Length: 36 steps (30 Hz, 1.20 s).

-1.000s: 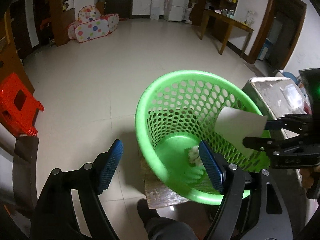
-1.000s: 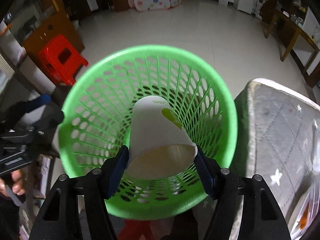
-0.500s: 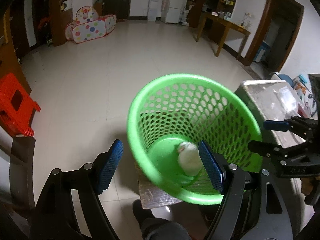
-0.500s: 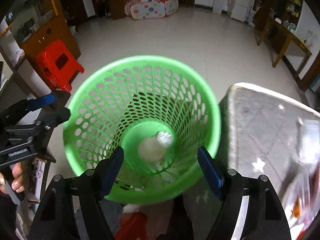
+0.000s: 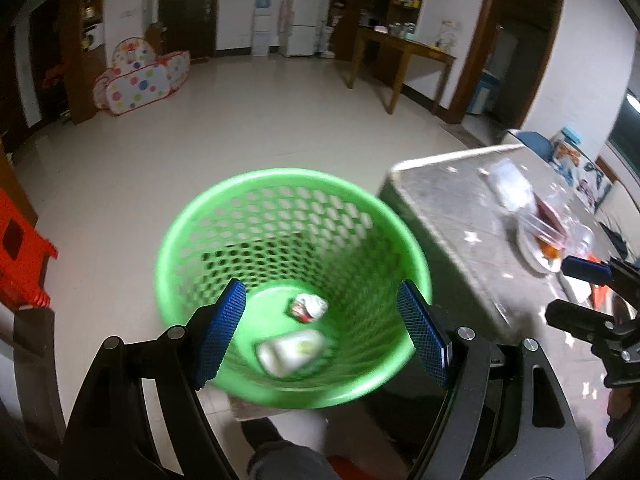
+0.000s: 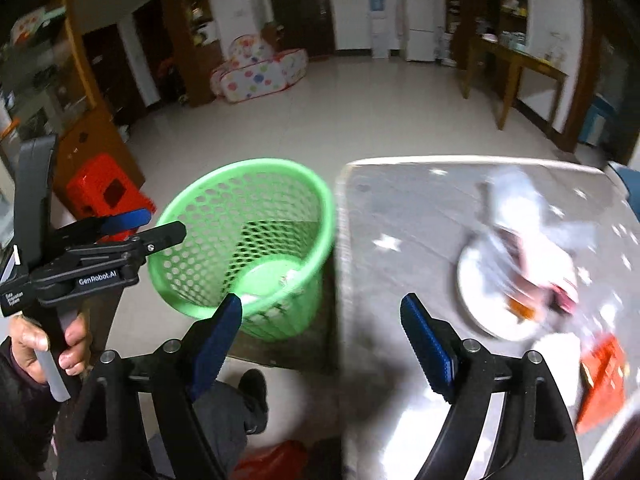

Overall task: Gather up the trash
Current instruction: 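Grasp the pink wrapper with the left gripper while the right gripper grasps the orange snack wrapper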

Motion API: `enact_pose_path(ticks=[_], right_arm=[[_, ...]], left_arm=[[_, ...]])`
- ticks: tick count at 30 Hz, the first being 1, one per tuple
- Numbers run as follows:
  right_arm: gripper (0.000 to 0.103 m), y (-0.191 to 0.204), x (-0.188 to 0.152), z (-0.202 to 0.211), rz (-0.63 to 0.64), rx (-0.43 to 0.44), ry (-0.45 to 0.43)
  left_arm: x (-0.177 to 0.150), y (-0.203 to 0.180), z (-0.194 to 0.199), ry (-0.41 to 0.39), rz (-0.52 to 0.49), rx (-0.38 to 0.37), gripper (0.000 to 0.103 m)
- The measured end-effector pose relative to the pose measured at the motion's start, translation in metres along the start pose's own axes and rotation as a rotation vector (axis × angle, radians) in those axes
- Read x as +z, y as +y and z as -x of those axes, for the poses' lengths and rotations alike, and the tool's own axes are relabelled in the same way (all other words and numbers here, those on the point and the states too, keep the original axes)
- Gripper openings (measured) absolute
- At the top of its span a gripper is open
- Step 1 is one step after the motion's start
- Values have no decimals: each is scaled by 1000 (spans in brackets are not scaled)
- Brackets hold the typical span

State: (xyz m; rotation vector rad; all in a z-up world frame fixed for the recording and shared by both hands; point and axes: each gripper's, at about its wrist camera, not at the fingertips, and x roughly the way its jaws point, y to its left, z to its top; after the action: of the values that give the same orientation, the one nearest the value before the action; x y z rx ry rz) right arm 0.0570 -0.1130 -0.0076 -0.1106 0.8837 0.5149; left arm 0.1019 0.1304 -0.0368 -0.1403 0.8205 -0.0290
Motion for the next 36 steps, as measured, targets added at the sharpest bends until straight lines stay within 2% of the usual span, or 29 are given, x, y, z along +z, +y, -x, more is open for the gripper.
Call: enact_pose_path(ticks=[10, 18, 28, 36], right_arm=[[80, -96, -36, 63, -151, -198, -73], [80, -176, -65, 85, -298, -305, -75], [80, -231, -74, 79, -405, -283, -44], [80, -253, -85, 56, -388, -291, 16]], left_arm=[[7, -69, -8, 17, -84, -86, 77], [14, -114, -13, 25, -140, -141, 77], [27, -157, -26, 45, -180, -194, 77], [36, -178, -40, 74, -201, -236, 77]])
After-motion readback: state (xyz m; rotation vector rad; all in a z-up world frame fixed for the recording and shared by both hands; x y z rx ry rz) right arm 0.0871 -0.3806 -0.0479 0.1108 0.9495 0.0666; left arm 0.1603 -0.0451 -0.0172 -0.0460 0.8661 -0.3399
